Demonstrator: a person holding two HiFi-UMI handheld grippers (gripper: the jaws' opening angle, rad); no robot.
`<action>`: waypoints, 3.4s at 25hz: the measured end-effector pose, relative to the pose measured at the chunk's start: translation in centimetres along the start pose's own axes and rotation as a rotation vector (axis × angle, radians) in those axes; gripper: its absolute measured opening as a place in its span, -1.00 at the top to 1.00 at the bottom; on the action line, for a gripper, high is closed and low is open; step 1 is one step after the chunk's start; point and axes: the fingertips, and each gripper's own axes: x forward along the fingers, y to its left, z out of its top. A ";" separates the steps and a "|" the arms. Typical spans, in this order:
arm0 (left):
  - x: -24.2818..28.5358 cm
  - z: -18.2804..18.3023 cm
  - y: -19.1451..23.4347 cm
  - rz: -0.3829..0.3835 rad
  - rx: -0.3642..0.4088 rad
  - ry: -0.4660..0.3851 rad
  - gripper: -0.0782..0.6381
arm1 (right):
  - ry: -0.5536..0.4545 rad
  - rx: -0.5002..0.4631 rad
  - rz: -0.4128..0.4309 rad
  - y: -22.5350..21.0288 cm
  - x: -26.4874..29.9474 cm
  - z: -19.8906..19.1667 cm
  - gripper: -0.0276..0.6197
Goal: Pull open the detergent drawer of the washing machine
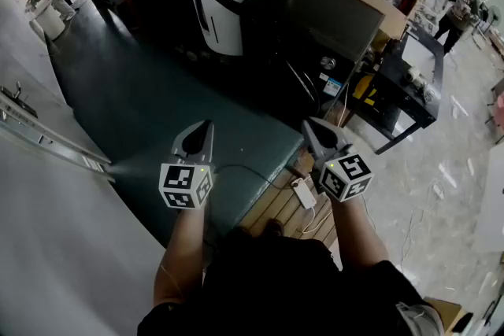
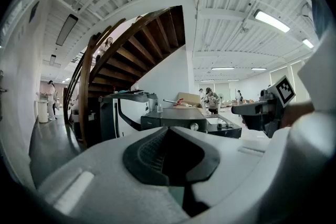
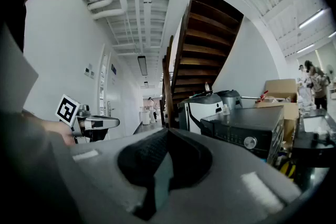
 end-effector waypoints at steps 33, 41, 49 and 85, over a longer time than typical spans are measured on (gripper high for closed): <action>0.6 -1.8 -4.7 0.057 -0.046 0.068 0.75 | 0.067 0.097 0.076 -3.1 -3.3 -3.5 0.91; 2.5 -2.4 -2.8 0.060 -0.059 0.084 0.75 | 0.093 0.109 0.091 -3.8 -0.1 -3.9 0.91; 7.9 -2.5 1.7 0.031 -0.069 0.094 0.75 | 0.124 0.119 0.093 -5.7 6.7 -4.2 0.91; 31.0 6.0 31.5 -0.117 -0.159 0.138 0.75 | 0.285 0.151 -0.016 -10.4 42.6 6.6 0.91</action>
